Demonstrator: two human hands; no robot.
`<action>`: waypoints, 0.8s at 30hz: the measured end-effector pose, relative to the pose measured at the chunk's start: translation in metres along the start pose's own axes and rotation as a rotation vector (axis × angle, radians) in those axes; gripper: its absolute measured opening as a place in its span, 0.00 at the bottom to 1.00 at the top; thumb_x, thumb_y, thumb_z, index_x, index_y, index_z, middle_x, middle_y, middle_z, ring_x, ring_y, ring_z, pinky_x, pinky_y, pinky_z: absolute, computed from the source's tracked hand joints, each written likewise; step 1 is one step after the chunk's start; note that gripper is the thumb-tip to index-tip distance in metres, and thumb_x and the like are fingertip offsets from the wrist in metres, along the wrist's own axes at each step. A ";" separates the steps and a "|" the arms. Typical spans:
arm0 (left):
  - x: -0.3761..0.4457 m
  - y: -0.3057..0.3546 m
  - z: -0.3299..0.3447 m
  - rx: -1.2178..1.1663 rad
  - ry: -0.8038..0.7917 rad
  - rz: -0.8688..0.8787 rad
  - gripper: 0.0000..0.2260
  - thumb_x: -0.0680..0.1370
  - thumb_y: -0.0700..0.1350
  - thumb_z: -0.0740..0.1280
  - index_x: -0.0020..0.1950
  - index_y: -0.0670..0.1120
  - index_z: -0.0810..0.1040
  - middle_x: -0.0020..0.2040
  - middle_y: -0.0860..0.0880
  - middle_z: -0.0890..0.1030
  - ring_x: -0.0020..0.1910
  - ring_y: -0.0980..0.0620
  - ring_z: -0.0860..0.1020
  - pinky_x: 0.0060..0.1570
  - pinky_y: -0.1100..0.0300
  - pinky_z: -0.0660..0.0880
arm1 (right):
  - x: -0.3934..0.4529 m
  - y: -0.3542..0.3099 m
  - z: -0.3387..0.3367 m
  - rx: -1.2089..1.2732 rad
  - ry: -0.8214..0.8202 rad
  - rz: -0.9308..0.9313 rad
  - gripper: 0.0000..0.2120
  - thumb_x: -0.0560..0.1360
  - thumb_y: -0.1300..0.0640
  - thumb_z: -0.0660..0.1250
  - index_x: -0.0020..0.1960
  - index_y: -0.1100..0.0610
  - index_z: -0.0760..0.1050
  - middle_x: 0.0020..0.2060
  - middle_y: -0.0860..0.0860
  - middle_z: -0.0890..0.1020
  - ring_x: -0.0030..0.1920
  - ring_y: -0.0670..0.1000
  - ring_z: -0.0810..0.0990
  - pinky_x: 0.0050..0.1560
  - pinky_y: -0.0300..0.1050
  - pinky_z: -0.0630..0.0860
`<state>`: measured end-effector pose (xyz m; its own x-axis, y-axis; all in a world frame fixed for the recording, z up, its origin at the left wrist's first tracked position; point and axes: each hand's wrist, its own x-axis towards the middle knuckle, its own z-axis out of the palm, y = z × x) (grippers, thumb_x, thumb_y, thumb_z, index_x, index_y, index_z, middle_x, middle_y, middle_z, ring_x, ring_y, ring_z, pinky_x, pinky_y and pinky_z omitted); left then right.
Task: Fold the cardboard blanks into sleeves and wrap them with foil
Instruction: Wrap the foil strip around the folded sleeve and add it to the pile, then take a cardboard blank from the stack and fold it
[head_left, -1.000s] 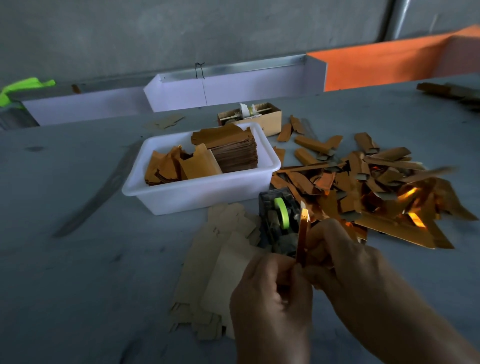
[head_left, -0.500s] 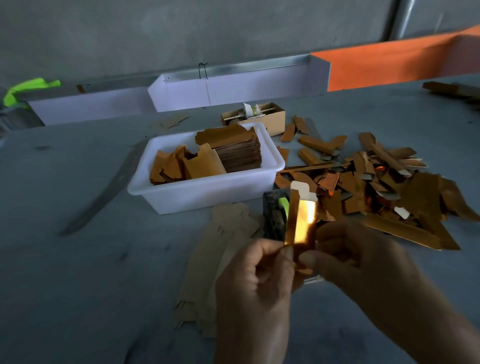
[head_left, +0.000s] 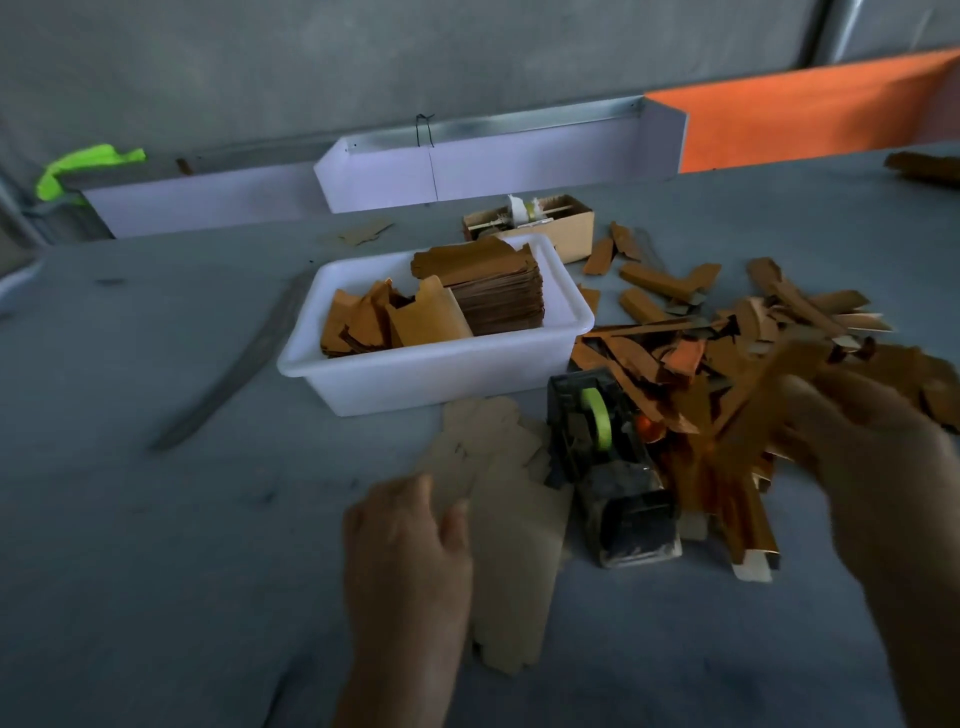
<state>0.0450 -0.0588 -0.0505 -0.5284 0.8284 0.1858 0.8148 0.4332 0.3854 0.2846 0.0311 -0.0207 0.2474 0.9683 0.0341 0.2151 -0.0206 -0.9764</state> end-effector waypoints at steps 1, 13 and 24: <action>0.003 -0.008 0.004 0.086 -0.043 -0.039 0.23 0.77 0.58 0.62 0.67 0.46 0.72 0.63 0.45 0.75 0.64 0.45 0.71 0.62 0.55 0.65 | 0.006 0.004 -0.002 -0.078 0.087 -0.006 0.07 0.74 0.49 0.65 0.51 0.48 0.75 0.48 0.50 0.82 0.50 0.55 0.81 0.48 0.56 0.77; -0.007 -0.010 0.025 -0.102 0.206 -0.021 0.27 0.60 0.57 0.78 0.48 0.38 0.79 0.47 0.35 0.74 0.48 0.34 0.73 0.48 0.45 0.71 | -0.033 -0.002 0.020 -0.246 0.009 -0.132 0.12 0.73 0.51 0.64 0.56 0.42 0.72 0.64 0.51 0.71 0.58 0.52 0.74 0.51 0.54 0.77; 0.003 -0.003 0.018 -0.381 -0.128 -0.160 0.13 0.69 0.50 0.75 0.39 0.52 0.71 0.37 0.55 0.77 0.42 0.49 0.78 0.42 0.57 0.71 | -0.042 -0.004 0.019 -0.174 -0.090 -0.161 0.10 0.73 0.56 0.65 0.49 0.42 0.74 0.56 0.50 0.79 0.55 0.50 0.77 0.53 0.47 0.73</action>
<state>0.0454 -0.0508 -0.0676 -0.5869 0.8096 -0.0078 0.5659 0.4171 0.7112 0.2555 -0.0046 -0.0227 0.1136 0.9806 0.1595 0.4065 0.1006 -0.9081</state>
